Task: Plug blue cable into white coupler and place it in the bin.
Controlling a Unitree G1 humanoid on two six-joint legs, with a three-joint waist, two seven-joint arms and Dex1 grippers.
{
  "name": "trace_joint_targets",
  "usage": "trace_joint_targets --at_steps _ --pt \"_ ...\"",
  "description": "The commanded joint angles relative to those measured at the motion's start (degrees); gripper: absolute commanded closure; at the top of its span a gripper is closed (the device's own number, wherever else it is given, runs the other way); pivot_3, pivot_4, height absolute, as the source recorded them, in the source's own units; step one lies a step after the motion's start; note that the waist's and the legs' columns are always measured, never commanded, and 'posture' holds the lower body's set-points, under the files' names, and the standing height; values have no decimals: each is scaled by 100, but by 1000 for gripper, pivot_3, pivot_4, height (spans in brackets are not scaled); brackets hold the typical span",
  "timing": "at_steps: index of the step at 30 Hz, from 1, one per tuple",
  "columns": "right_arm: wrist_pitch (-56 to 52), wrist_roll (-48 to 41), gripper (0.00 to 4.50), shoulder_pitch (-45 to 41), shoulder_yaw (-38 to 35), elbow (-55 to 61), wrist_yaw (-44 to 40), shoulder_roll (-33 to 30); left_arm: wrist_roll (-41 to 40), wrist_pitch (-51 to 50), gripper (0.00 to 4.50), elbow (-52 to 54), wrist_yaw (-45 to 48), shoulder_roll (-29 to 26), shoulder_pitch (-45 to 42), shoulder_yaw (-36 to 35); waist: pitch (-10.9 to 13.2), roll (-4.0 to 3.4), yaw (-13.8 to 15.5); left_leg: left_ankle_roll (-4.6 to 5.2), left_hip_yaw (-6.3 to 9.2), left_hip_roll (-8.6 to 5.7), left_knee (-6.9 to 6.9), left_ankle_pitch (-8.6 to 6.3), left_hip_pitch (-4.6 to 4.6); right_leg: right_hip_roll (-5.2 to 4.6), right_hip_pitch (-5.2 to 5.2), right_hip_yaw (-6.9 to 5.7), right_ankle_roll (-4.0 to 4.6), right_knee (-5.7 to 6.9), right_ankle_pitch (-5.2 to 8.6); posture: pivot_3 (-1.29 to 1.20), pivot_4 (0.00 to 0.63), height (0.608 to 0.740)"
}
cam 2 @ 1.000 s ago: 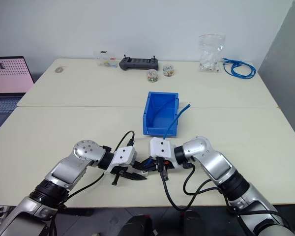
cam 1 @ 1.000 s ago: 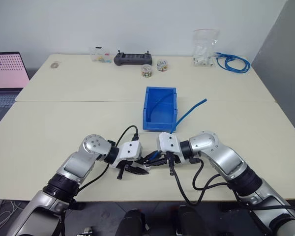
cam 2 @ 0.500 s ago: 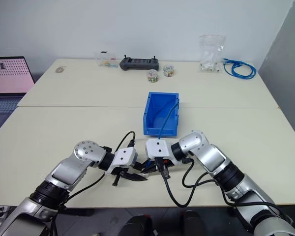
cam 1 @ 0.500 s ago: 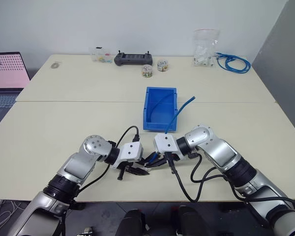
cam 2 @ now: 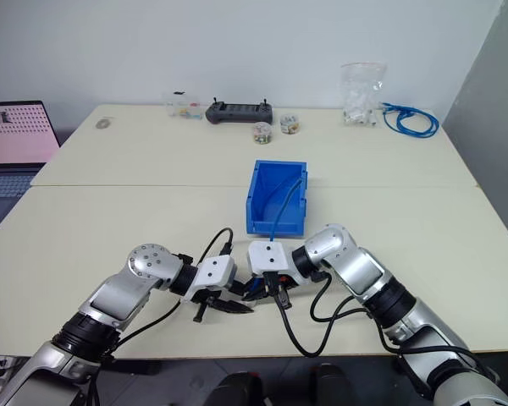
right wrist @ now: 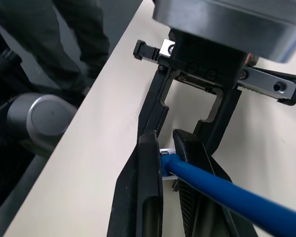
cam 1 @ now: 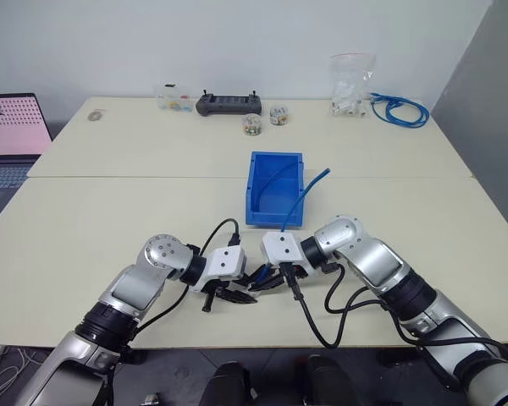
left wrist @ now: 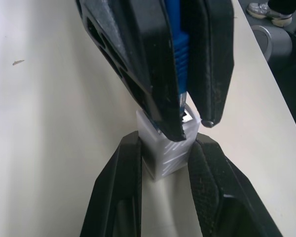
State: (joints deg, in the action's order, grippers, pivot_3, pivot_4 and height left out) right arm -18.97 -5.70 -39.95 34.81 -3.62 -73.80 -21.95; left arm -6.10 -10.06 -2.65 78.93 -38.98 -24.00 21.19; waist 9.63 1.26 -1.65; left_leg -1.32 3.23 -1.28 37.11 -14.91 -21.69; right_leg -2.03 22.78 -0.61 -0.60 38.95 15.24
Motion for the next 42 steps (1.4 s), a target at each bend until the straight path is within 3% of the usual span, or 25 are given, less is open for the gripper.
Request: trace_joint_targets --at_steps 1,4,9,10,17,23,27,31,35,37,38,42 --pt "-29 327 4370 233 546 -407 -276 -16 56 -71 3518 -16 -71 41 36 52 -2 -1 0 0 1 0 -3 0 12 0 -13 0 -3 -4 2 0 150 740" --pt "-99 147 4370 197 287 -243 -192 7 99 15 3519 14 -232 71 122 -19 -2 -1 -1 3 0 0 -16 -3 63 0 -63 1 -21 -16 18 0 150 740" --pt "-616 -374 4371 163 -510 388 104 -23 67 -94 3519 108 -533 -2 386 -282 -2 -5 11 5 3 0 -15 -5 68 -5 -70 8 -20 -17 20 0 150 740" --pt "-780 -494 4371 176 -676 526 208 -1 18 -201 2803 180 -574 -54 434 -360 -2 -5 15 5 4 0 -14 -5 64 -8 -67 7 -20 -17 20 0 150 740" --pt "-1647 -1077 4372 279 -1524 1309 923 105 -614 -1039 1399 1311 -810 -492 922 -1093 11 -6 -32 4 10 6 -16 -5 50 -5 -48 5 -13 -7 23 0 150 740" --pt "-2525 -1804 4372 -42 -2716 1618 1635 70 -1748 -2489 163 2513 -1578 -587 1397 -2533 38 -2 -3 3 22 7 -15 -5 35 -7 -42 -5 -7 -10 27 0 150 740" --pt "-2650 -1955 4372 -789 -3119 804 1840 60 -2110 -2969 0 2850 -1832 -640 1314 -2775 58 -1 -2 3 24 3 -11 -5 25 -8 -36 -7 -8 -13 27 0 150 740" --pt "-2262 -1636 4372 -1518 -2968 -463 1839 109 -2146 -2974 0 2824 -2000 -639 1101 -2700 62 1 -7 3 22 3 -16 -5 26 -6 -35 -8 17 -12 14 0 150 740" --pt "-1559 -970 4372 -2574 -2666 -2781 2008 471 -2071 -2801 0 2679 -2028 -614 904 -2490 70 3 -41 3 7 3 -16 -5 24 -5 -25 1 21 -8 11 0 150 740" --pt "-1182 -635 3672 -3021 -2525 -3915 2016 621 -1995 -2685 0 2614 -2013 -604 829 -2364 71 4 -46 2 1 4 -17 -4 14 -4 -10 6 23 -2 10 0 150 740" --pt "-981 -461 3526 -3196 -2443 -4360 1994 637 -1969 -2635 0 2582 -2002 -600 804 -2309 71 3 -40 2 1 5 -15 -4 10 -4 -5 5 23 0 10 0 150 740" --pt "-334 85 2516 -3592 -2160 -5331 1518 330 -1929 -2483 0 2499 -1975 -614 757 -2177 76 6 9 0 -1 2 -12 -2 -46 -7 48 6 24 2 8 0 150 740"
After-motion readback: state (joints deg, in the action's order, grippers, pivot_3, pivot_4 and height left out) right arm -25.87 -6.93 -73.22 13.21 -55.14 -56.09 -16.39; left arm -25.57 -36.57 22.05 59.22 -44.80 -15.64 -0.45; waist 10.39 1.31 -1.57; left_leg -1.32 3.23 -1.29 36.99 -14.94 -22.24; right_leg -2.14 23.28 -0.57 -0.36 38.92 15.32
